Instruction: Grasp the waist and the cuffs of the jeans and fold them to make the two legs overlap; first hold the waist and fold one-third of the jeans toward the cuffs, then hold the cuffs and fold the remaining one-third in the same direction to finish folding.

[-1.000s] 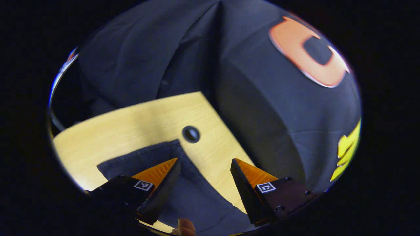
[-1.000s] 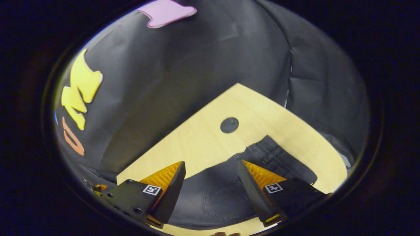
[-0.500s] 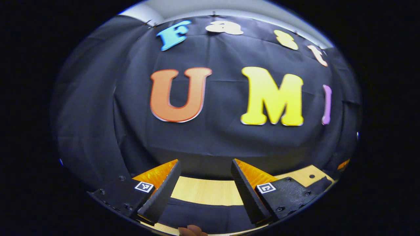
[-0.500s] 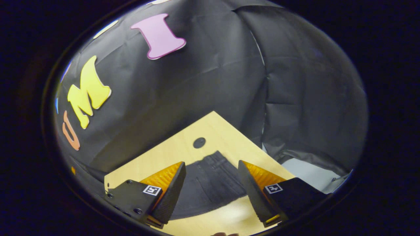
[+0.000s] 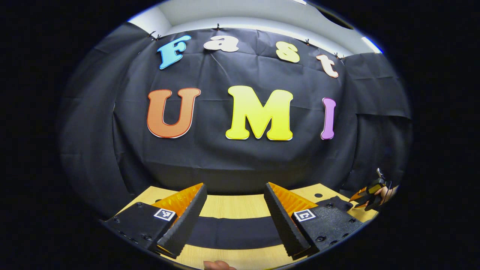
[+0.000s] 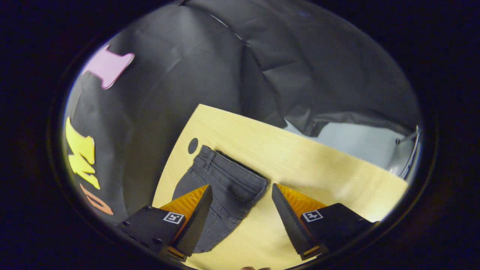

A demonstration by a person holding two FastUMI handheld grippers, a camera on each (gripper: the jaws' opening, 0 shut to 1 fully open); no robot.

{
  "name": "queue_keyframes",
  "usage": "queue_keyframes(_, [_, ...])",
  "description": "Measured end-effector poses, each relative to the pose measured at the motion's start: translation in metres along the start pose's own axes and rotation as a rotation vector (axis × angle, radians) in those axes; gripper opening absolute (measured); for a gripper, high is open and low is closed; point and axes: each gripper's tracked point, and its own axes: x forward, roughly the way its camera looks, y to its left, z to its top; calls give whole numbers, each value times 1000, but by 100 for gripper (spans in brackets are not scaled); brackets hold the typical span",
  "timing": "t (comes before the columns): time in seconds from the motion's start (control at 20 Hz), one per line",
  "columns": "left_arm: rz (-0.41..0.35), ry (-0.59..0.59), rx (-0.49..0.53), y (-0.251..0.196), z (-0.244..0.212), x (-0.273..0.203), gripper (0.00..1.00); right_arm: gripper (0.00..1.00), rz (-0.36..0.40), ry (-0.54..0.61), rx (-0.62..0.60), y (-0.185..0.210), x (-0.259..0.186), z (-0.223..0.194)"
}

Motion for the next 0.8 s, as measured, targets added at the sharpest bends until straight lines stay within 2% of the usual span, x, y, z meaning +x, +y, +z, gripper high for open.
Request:
queue_keyframes(0.35, [2, -25, 41, -12, 20, -35, 98, 98, 88, 37, 110, 10, 13, -13])
queue_keyframes(0.4, [2, -23, 49, -13, 20, -41, 98, 92, 99, 39, 125, 12, 14, -14])
queue_keyframes(0.5, [12, -18, 67, -10, 22, -48, 98, 82, 70, 27, 120, 8, 23, -16])
queue_keyframes(0.55, [17, -14, 75, -8, 23, -52, 98, 65, 21, 43, 109, -4, 34, -22])
queue_keyframes(0.65, [28, -7, 81, -4, 24, -58, 98, 30, 44, 41, 156, 2, 34, -21])
queue_keyframes(0.75, [36, -5, 74, -1, 26, -62, 98, 9, 45, 27, 127, -2, 31, -19])
queue_keyframes(0.8, [38, -3, 67, -1, 25, -62, 98, 5, 35, 16, 89, -2, 34, -21])
